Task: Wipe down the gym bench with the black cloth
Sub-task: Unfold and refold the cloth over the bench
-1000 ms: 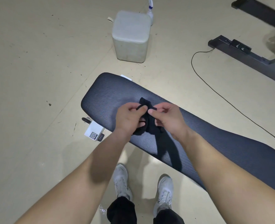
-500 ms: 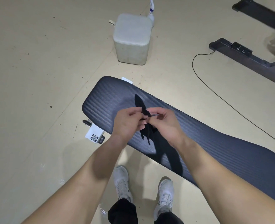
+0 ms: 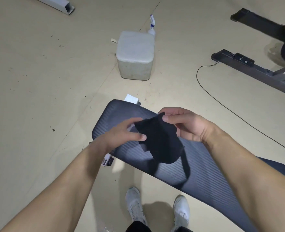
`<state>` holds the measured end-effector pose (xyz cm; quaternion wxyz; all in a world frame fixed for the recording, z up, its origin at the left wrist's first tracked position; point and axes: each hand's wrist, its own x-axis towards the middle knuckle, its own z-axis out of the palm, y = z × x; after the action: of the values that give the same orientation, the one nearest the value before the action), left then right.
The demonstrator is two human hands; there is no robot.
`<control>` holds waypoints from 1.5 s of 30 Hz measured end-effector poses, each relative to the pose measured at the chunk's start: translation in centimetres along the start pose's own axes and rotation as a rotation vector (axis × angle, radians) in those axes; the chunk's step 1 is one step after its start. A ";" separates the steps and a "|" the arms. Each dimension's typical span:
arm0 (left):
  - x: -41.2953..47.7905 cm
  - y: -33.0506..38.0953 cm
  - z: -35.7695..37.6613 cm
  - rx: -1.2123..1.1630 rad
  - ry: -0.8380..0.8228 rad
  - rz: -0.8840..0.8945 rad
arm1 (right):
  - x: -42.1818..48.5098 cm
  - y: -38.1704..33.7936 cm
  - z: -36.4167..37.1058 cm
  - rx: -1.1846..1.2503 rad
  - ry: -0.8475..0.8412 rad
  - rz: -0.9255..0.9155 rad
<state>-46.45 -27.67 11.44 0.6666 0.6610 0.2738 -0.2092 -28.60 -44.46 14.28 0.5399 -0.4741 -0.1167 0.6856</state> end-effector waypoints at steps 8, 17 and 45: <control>5.4 1.0 -1.9 -0.794 0.274 -0.010 | 7.1 -0.2 -3.3 -0.133 0.583 0.029; 11.2 1.8 -6.6 -0.785 0.320 -0.452 | 12.6 -2.0 -6.3 0.256 0.516 0.313; 32.1 15.0 -28.2 -0.556 0.527 -0.051 | 35.1 -21.1 -15.2 -0.169 0.866 -0.101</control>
<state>-14.89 3.65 3.01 0.7218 0.4788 0.4986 0.0337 -2.36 -11.76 2.14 0.5310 -0.7539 0.0416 0.3847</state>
